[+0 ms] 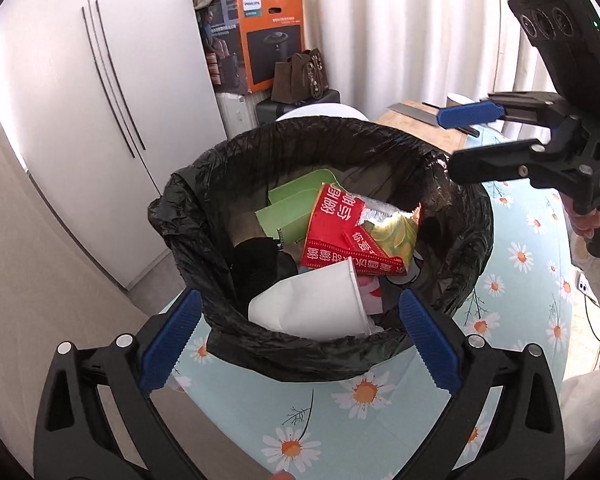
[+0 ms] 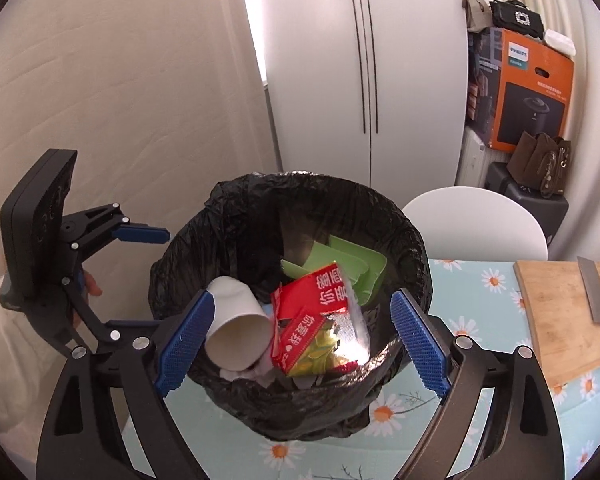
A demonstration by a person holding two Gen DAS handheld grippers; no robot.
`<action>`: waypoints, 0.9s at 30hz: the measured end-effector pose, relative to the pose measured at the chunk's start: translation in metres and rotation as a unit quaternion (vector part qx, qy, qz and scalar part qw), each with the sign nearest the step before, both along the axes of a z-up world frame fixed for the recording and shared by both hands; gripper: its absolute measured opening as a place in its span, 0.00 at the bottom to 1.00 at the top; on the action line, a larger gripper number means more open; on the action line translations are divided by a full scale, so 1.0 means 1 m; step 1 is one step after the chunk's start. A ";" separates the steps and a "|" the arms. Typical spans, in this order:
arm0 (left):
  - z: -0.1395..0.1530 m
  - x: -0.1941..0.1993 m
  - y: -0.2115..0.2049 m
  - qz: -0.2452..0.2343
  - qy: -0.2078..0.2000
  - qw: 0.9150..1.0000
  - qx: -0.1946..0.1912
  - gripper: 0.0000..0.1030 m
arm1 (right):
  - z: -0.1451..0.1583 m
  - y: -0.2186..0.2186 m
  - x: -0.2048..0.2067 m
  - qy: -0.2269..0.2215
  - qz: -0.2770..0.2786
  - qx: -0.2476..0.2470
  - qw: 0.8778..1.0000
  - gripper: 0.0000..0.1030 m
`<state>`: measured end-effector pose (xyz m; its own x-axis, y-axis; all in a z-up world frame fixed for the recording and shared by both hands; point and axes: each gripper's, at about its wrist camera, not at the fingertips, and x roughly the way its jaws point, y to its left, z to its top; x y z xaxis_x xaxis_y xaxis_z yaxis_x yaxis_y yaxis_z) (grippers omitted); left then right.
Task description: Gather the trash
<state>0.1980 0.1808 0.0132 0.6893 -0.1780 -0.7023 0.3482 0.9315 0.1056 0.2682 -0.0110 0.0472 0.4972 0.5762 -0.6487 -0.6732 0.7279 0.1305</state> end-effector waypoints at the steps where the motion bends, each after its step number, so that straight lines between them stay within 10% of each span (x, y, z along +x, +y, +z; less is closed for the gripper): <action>1: 0.001 -0.005 0.002 0.003 -0.003 1.000 -0.010 0.94 | 0.002 -0.002 -0.007 -0.002 -0.003 -0.002 1.000 0.83; 27: 0.016 -0.116 -0.063 -0.033 -0.043 0.997 -0.058 0.94 | 0.000 -0.113 -0.146 -0.021 -0.165 -0.045 0.985 0.91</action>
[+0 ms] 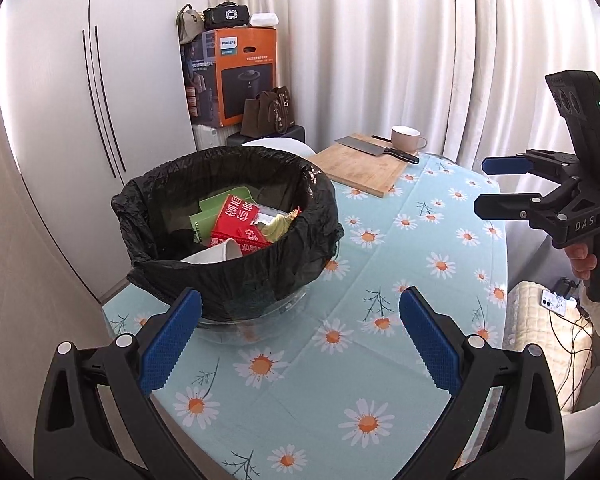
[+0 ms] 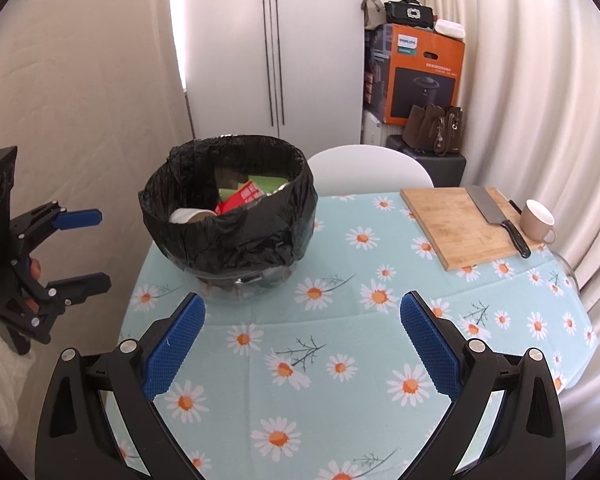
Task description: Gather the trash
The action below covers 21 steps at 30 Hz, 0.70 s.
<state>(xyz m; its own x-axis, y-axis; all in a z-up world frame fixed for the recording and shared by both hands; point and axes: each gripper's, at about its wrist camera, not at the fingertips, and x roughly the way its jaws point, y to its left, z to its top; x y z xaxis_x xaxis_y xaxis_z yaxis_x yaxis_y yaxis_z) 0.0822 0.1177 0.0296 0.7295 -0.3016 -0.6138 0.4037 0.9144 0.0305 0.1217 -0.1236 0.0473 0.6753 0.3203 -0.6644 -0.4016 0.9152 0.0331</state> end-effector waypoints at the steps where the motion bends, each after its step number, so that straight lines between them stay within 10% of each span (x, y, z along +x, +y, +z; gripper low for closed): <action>1: -0.001 -0.004 -0.004 -0.002 0.001 1.000 0.000 0.94 | -0.001 -0.005 -0.004 0.002 0.000 0.000 1.000 0.91; 21: -0.014 -0.086 -0.050 0.027 0.017 0.999 0.008 0.94 | -0.006 -0.049 -0.089 0.001 0.030 0.011 0.999 0.91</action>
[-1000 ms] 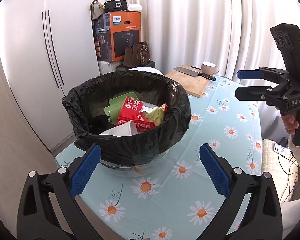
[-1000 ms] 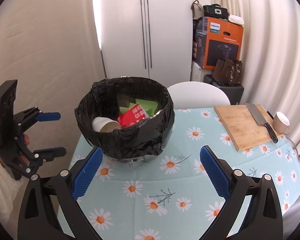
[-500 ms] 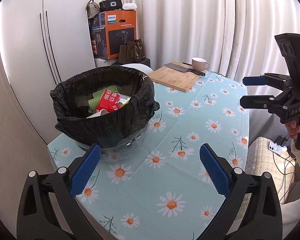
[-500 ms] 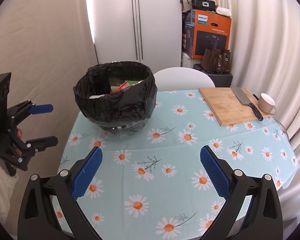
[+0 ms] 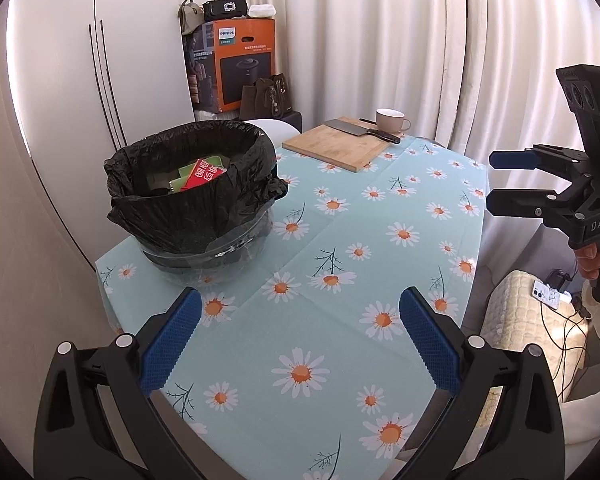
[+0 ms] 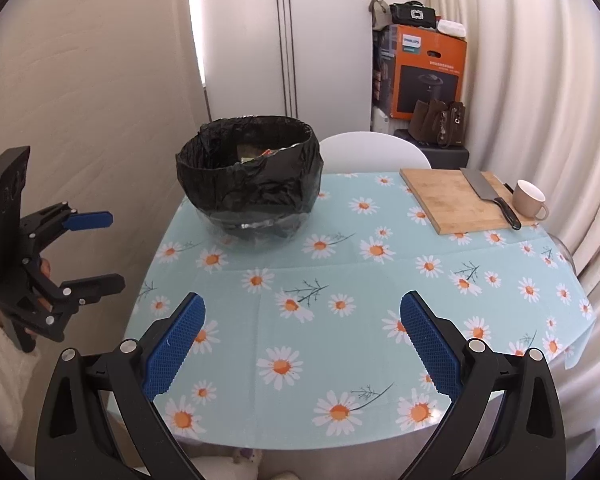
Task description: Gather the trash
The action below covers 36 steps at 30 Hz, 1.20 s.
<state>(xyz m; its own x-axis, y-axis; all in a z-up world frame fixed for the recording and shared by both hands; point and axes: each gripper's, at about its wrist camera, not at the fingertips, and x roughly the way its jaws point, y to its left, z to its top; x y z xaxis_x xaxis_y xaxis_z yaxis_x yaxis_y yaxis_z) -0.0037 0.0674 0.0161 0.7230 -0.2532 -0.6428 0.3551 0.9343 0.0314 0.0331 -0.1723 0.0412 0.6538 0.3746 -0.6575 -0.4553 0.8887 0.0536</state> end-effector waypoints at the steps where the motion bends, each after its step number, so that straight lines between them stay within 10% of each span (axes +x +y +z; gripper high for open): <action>1: -0.001 -0.002 -0.002 0.000 0.003 1.000 -0.002 0.94 | 0.001 -0.001 -0.003 0.000 0.000 0.001 1.000 0.91; 36: -0.003 -0.017 -0.018 0.010 0.008 1.000 0.024 0.94 | 0.009 -0.010 -0.014 -0.012 -0.002 0.003 1.000 0.91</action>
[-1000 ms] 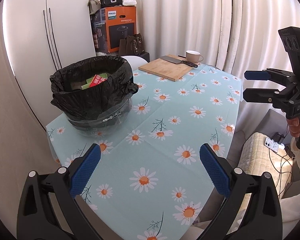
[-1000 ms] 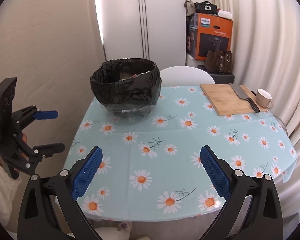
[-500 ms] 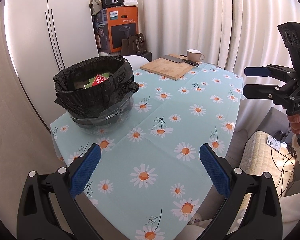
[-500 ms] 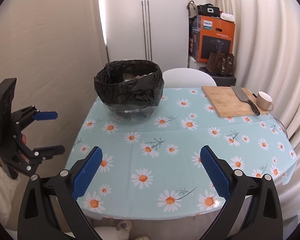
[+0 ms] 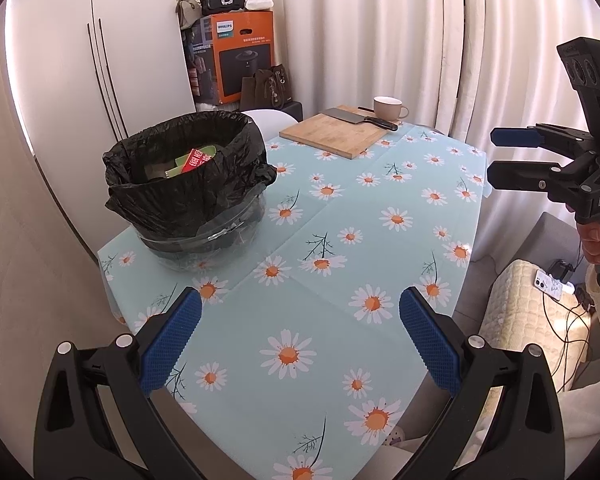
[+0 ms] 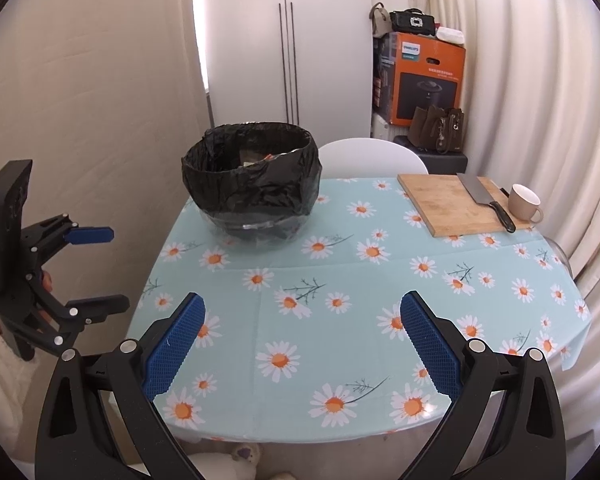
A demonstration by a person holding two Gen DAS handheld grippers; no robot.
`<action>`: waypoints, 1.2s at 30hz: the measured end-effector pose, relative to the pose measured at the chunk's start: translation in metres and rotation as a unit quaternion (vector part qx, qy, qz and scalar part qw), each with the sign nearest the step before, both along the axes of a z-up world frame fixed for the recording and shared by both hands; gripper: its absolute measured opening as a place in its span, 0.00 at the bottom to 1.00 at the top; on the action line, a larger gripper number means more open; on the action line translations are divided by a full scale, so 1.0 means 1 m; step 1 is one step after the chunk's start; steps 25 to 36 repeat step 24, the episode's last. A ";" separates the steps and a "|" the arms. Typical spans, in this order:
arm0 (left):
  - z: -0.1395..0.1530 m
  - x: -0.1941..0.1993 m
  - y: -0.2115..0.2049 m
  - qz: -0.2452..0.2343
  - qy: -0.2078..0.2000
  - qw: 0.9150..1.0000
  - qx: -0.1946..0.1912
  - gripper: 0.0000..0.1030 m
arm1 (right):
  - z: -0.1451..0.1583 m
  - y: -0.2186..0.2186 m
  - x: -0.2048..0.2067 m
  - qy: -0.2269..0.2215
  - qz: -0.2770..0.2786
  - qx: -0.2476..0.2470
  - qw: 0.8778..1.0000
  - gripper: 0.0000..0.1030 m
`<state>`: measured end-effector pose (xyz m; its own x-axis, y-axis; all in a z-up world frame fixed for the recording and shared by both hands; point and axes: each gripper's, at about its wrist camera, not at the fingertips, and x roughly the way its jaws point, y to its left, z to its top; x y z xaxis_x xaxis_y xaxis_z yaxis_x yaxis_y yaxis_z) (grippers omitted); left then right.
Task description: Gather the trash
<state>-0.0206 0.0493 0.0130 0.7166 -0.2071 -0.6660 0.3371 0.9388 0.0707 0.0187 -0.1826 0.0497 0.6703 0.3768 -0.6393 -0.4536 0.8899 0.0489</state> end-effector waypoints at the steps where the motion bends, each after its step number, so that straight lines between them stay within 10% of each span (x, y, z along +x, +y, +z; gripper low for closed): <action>1: 0.000 0.000 0.000 0.001 -0.001 1.000 0.001 0.94 | 0.000 -0.001 0.001 0.003 -0.001 0.002 1.000 0.91; 36: 0.005 0.019 0.007 0.031 -0.012 0.999 -0.012 0.94 | -0.002 -0.006 0.021 0.007 0.002 -0.010 1.000 0.91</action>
